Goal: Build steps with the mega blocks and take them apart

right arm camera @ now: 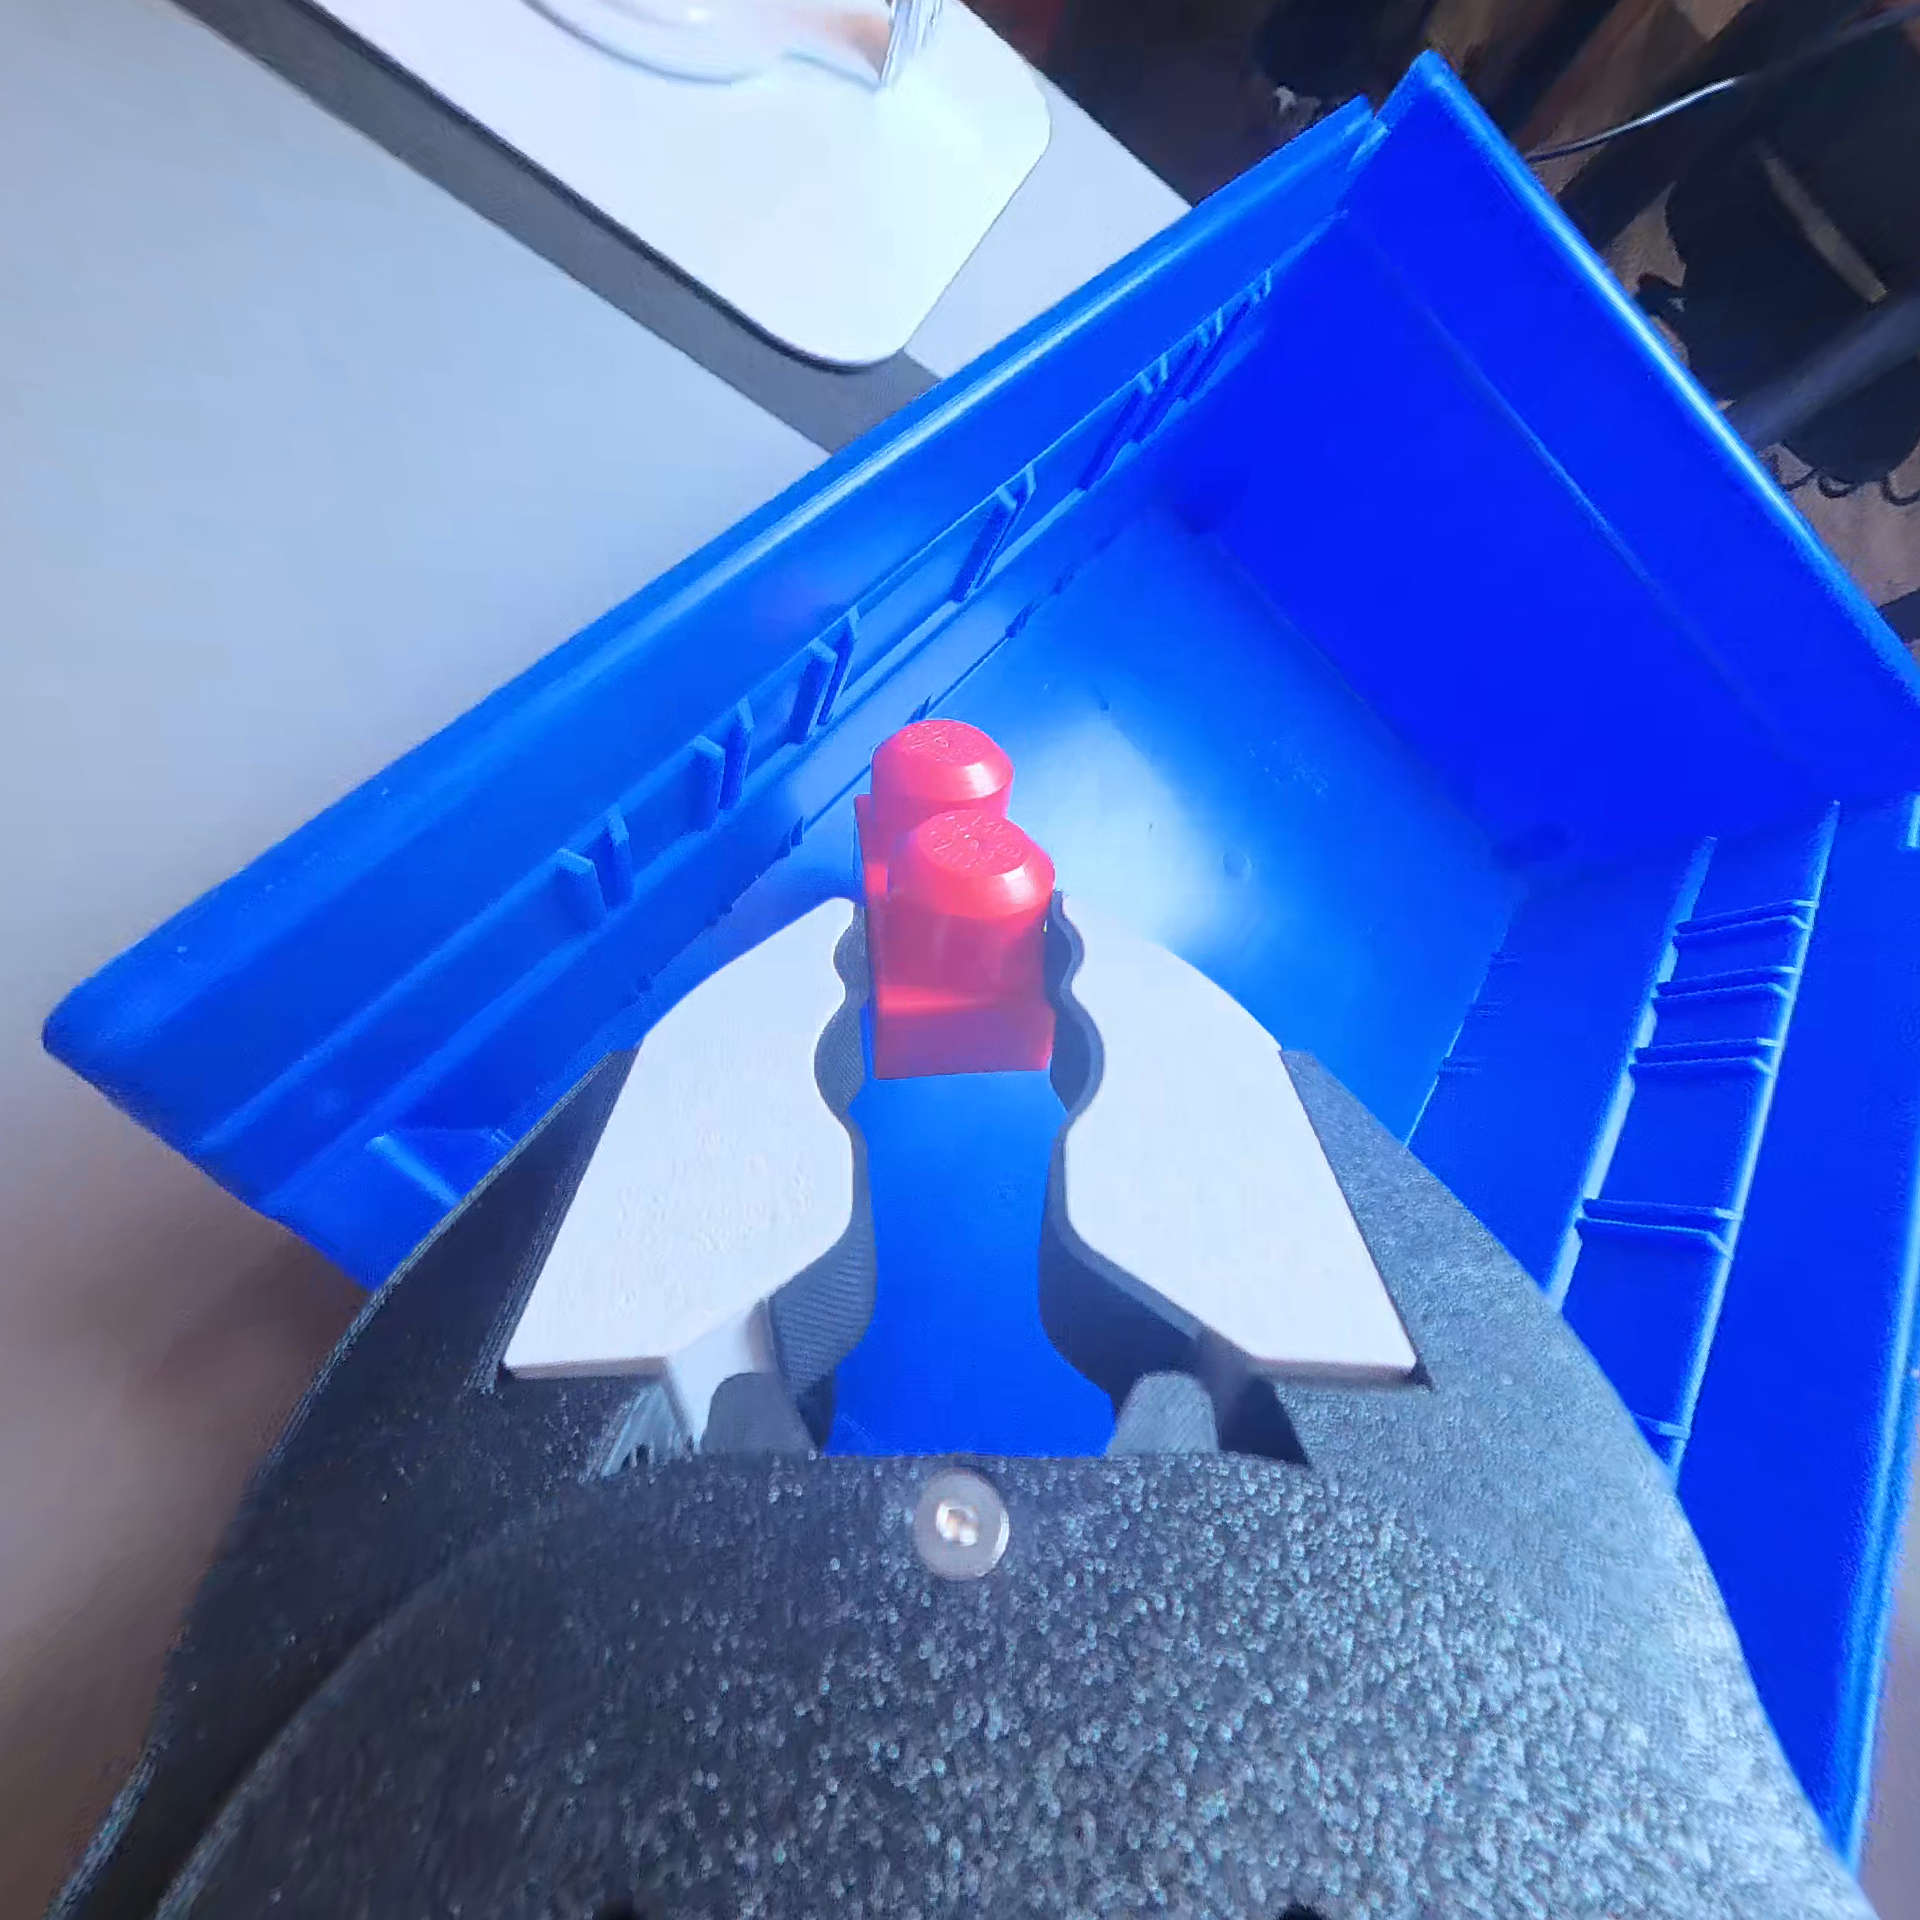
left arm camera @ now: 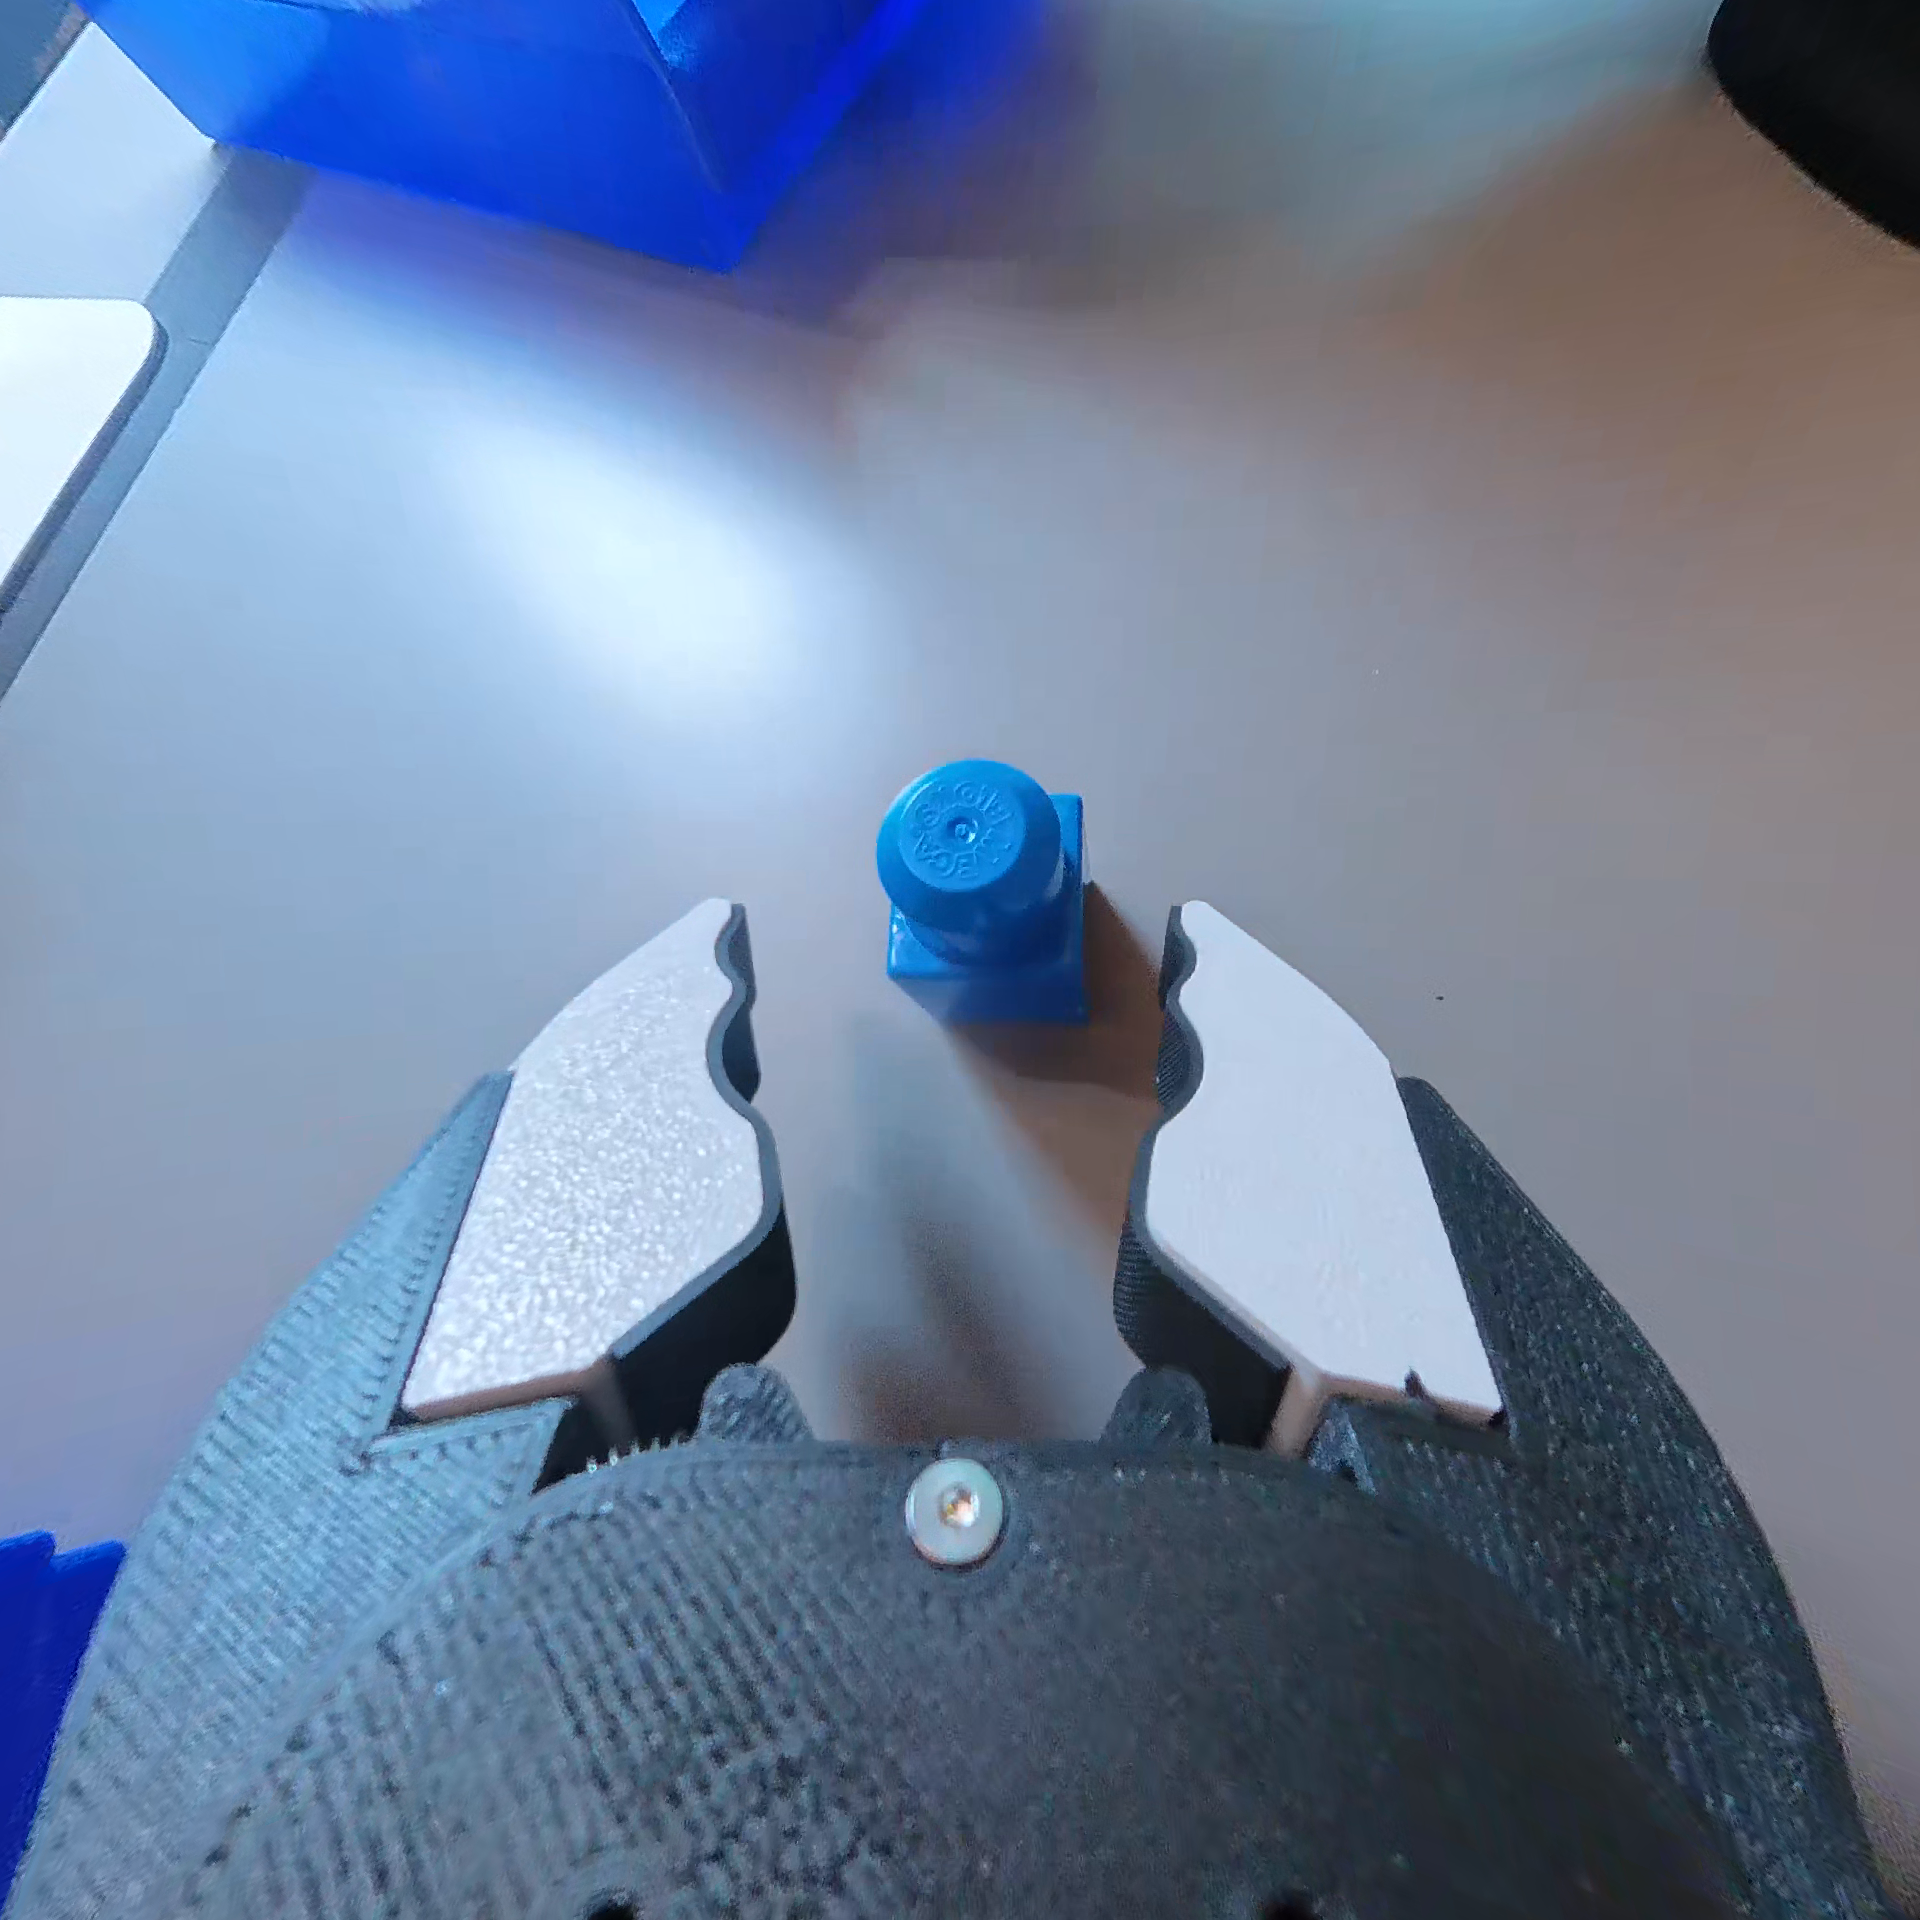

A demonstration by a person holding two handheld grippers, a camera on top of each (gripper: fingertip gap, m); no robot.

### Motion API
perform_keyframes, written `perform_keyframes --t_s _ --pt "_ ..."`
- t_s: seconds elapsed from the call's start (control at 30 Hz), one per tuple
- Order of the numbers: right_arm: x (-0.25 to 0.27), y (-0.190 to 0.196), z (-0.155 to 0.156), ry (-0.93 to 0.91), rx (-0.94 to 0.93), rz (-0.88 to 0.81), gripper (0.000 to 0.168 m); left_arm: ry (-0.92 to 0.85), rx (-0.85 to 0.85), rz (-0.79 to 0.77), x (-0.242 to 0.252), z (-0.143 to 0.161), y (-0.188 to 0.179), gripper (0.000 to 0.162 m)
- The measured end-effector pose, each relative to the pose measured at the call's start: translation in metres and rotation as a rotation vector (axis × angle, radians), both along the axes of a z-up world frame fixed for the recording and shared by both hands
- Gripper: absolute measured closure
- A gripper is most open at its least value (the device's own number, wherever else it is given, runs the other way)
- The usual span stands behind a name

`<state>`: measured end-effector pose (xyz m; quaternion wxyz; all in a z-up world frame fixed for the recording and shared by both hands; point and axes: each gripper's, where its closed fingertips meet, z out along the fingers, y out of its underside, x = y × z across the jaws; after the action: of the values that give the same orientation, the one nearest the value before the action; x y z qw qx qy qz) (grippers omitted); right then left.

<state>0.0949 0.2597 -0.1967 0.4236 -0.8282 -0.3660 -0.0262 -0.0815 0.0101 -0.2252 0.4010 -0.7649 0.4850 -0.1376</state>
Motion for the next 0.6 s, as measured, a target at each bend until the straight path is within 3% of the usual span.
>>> perform_keyframes --t_s 0.33,0.6 --pt "-0.001 -0.002 -0.005 -0.054 -0.015 0.028 0.135 0.031 -0.006 0.002 -0.003 -0.011 0.002 0.093" --pt "-0.002 0.021 0.004 -0.036 0.004 0.001 0.135 0.048 0.003 -0.003 -0.002 -0.011 0.001 0.094"
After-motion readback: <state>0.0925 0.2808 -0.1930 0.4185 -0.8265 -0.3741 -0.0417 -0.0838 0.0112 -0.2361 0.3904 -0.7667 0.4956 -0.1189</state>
